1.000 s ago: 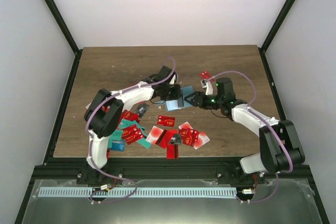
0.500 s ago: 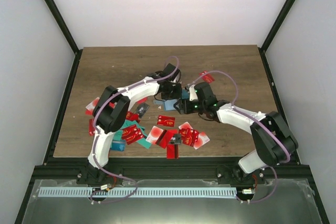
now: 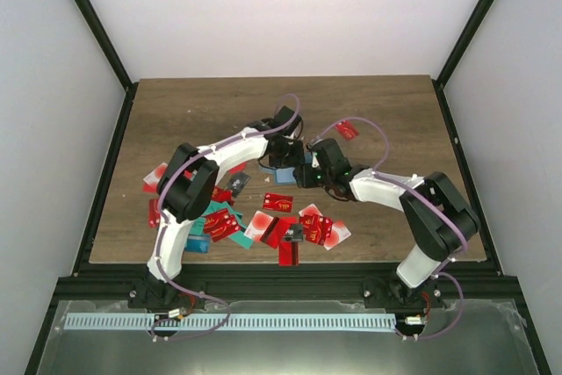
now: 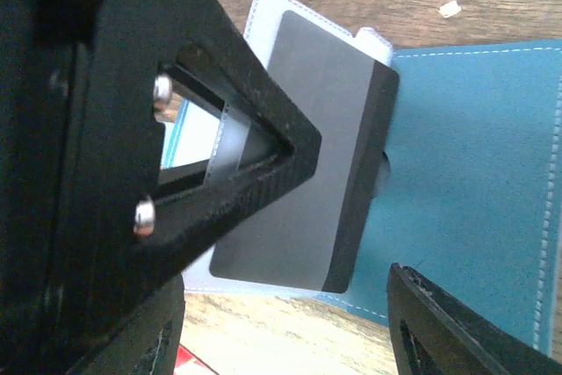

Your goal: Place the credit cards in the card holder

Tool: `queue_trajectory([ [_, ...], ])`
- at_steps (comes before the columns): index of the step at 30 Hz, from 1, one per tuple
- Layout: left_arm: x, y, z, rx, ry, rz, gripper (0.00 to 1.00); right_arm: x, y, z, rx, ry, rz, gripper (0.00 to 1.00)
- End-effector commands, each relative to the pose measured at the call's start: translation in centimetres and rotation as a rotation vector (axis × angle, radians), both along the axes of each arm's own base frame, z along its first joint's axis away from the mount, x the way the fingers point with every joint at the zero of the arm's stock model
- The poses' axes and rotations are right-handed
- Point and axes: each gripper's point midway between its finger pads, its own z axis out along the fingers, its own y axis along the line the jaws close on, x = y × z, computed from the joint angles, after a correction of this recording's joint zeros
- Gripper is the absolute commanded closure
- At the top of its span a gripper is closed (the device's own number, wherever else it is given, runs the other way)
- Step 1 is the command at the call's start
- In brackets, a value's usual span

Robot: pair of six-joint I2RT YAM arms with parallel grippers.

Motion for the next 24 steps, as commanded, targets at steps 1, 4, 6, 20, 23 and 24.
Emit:
queue_trajectory([
  [1,0.2,-0.3,-0.2,0.004,0.004,-0.005,0.87,1.6,1.6,1.5,0.021,-0.057,-0.023,0.36],
  [4,0.2,-0.3,-0.3,0.009,0.006,-0.008,0.87,1.4,2.5,1.4,0.027,-0.055,-0.002,0.36],
  [6,0.2,-0.3,-0.3,0.012,0.006,-0.010,0.86,1.3,3.0,1.2,0.033,-0.048,0.006,0.36],
  [20,0.0,-0.3,-0.2,0.011,0.010,-0.022,0.83,2.5,0.9,-0.9,-0.075,-0.051,-0.121,0.68],
  [23,0.0,-0.3,-0.1,0.007,0.008,-0.026,0.82,2.5,0.8,-0.6,-0.065,-0.060,-0.123,0.79],
  [24,0.0,-0.3,-0.1,0.007,0.007,-0.027,0.82,2.4,0.8,-0.5,-0.060,-0.064,-0.124,0.82],
])
